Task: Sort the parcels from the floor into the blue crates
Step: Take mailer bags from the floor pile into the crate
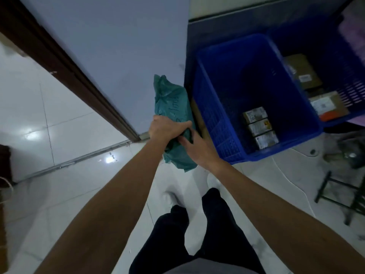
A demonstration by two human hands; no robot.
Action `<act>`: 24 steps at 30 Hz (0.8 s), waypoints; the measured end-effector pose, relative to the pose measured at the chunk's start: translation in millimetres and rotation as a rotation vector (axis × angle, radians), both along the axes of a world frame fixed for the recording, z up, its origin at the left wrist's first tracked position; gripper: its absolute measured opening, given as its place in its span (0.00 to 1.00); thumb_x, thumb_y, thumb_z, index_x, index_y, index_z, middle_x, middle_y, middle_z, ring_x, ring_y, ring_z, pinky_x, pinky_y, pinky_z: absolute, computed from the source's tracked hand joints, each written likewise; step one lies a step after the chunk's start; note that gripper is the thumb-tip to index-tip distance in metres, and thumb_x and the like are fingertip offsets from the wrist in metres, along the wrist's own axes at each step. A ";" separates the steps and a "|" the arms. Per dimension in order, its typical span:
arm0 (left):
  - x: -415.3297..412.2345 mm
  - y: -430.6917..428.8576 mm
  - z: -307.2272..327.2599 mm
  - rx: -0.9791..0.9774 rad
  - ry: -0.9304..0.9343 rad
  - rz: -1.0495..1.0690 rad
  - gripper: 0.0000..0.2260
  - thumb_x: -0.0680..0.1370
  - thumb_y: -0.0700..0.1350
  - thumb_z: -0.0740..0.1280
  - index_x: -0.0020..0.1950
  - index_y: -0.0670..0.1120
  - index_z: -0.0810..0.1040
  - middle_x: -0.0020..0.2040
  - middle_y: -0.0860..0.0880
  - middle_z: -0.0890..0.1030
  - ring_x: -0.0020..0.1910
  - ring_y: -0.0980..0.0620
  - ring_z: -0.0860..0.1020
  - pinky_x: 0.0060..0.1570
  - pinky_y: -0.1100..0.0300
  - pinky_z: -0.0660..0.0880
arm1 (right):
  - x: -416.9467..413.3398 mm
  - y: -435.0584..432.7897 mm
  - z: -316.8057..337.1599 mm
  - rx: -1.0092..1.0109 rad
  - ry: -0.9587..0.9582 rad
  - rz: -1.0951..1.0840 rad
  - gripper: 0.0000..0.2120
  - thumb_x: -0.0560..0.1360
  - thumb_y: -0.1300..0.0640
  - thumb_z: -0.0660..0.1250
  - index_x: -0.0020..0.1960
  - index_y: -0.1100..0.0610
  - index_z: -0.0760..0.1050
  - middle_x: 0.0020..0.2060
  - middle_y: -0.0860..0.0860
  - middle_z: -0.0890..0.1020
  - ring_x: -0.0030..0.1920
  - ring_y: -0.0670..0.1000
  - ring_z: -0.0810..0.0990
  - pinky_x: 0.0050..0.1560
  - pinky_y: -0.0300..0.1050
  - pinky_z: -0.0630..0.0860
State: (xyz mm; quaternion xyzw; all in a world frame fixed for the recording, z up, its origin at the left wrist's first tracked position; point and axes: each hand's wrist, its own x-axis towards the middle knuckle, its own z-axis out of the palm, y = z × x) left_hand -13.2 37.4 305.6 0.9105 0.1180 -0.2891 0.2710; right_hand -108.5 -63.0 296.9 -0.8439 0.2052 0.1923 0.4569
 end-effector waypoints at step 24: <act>-54.6 -257.2 178.0 -0.302 -0.311 -0.132 0.26 0.72 0.64 0.63 0.53 0.43 0.79 0.49 0.45 0.83 0.46 0.45 0.81 0.48 0.52 0.81 | -47.7 -251.7 156.8 -0.269 -0.498 -0.209 0.56 0.61 0.28 0.75 0.76 0.54 0.55 0.68 0.50 0.67 0.58 0.54 0.78 0.55 0.56 0.78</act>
